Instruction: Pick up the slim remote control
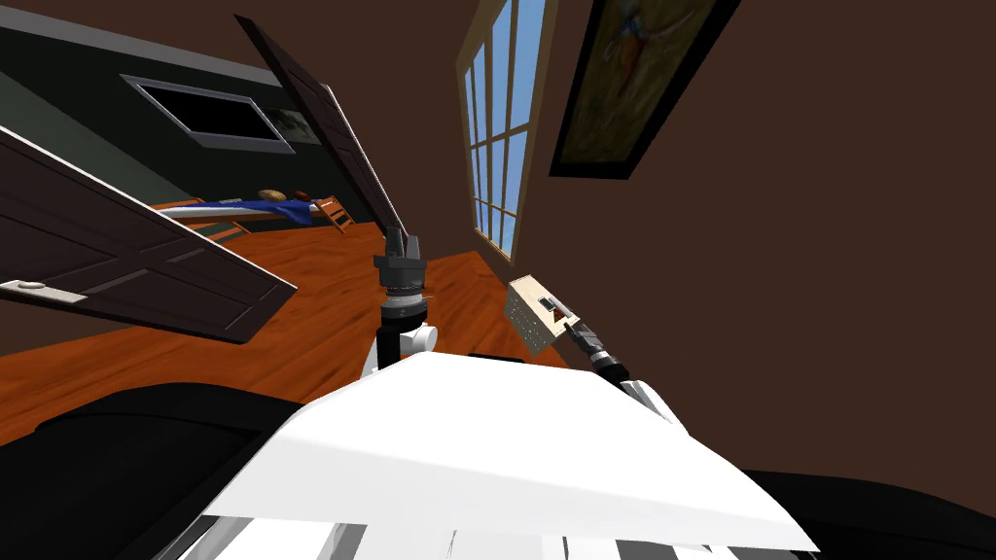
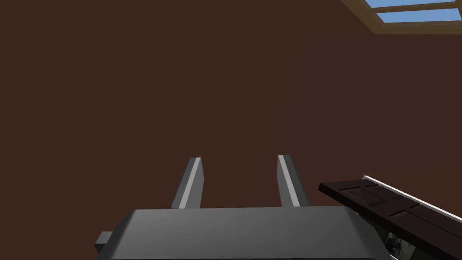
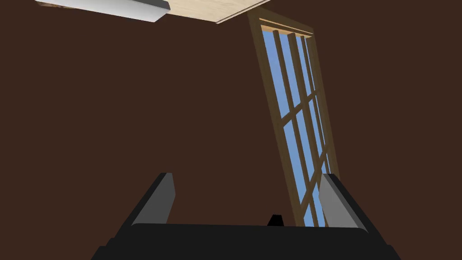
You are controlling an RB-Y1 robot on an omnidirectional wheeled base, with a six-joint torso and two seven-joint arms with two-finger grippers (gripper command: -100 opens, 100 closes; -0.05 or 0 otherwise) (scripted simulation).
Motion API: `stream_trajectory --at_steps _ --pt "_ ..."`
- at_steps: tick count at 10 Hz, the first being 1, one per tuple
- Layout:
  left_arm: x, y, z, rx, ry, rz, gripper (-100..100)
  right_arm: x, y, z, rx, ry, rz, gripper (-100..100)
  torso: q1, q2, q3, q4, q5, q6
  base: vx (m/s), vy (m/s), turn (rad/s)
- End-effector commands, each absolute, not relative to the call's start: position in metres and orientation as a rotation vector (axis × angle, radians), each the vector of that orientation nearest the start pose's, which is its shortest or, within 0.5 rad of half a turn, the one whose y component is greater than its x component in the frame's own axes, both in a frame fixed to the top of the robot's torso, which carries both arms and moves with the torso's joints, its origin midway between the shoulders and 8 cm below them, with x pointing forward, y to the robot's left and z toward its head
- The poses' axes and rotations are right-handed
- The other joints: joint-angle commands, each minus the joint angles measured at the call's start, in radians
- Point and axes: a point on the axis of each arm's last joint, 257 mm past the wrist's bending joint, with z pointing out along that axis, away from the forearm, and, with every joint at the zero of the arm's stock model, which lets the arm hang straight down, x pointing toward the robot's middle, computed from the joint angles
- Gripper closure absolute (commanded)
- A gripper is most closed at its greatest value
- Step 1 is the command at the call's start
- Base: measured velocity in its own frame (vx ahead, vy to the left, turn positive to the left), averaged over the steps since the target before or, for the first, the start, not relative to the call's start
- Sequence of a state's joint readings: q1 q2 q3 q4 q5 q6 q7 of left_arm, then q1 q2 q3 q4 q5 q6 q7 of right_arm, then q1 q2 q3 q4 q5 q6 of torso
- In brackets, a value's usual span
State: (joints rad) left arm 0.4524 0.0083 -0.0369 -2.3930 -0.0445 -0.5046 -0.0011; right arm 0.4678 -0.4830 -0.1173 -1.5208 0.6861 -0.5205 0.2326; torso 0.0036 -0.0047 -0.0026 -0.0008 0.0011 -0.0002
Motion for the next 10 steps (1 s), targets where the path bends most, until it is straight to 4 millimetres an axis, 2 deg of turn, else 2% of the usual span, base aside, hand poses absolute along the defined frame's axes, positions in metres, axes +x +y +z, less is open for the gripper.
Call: stream_trajectory --at_steps 1,2,3,4,5,6,8,9,10 --pt "0.321 0.251 0.088 -0.499 0.53 -1.359 0 0.346 -0.391 -0.352 0.028 1.848 0.283 -100 0.0 0.0 0.0 0.0 0.0 0.0 0.058 0.056 0.091" --pt "0.321 0.251 0.088 -0.499 0.53 -1.359 0 0.343 -0.394 -0.358 0.037 1.86 0.279 -100 0.0 0.001 0.001 0.0 0.0 0.001 0.018 0.031 0.0" --pt "0.321 0.251 0.088 -0.499 0.53 -1.359 0 0.334 -0.402 -0.37 -0.026 1.906 0.238 -100 -0.001 0.003 0.002 0.001 0.0 0.001 0.059 0.057 0.197" --pt "0.321 0.251 0.088 -0.499 0.53 -1.359 0 0.327 -0.409 -0.382 -0.006 1.933 0.23 -100 0.0 0.002 0.001 0.0 0.0 0.0 0.073 0.041 0.094" --pt "0.321 0.251 0.088 -0.499 0.53 -1.359 0 0.325 -0.411 -0.385 0.0 1.94 0.227 -100 -0.001 0.001 0.001 0.0 0.0 0.001 0.035 0.014 -0.025" --pt "0.321 0.251 0.088 -0.499 0.53 -1.359 0 0.314 -0.42 -0.398 -0.061 1.989 0.187 -100 -0.003 0.003 0.001 0.0 -0.001 0.001 0.074 0.036 0.16" --pt "0.321 0.251 0.088 -0.499 0.53 -1.359 0 0.306 -0.427 -0.409 -0.041 2.016 0.178 -100 -0.002 0.001 0.0 0.0 0.0 0.001 0.061 0.023 0.053" --pt "0.321 0.251 0.088 -0.499 0.53 -1.359 0 0.292 -0.439 -0.422 -0.099 2.068 0.138 -100 -0.003 0.002 0.001 0.0 -0.001 0.001 0.086 0.04 0.203" --pt "0.321 0.251 0.088 -0.499 0.53 -1.359 0 0.282 -0.446 -0.433 -0.078 2.096 0.129 -100 -0.002 0.0 0.0 0.0 0.0 0.0 0.089 0.035 0.099"
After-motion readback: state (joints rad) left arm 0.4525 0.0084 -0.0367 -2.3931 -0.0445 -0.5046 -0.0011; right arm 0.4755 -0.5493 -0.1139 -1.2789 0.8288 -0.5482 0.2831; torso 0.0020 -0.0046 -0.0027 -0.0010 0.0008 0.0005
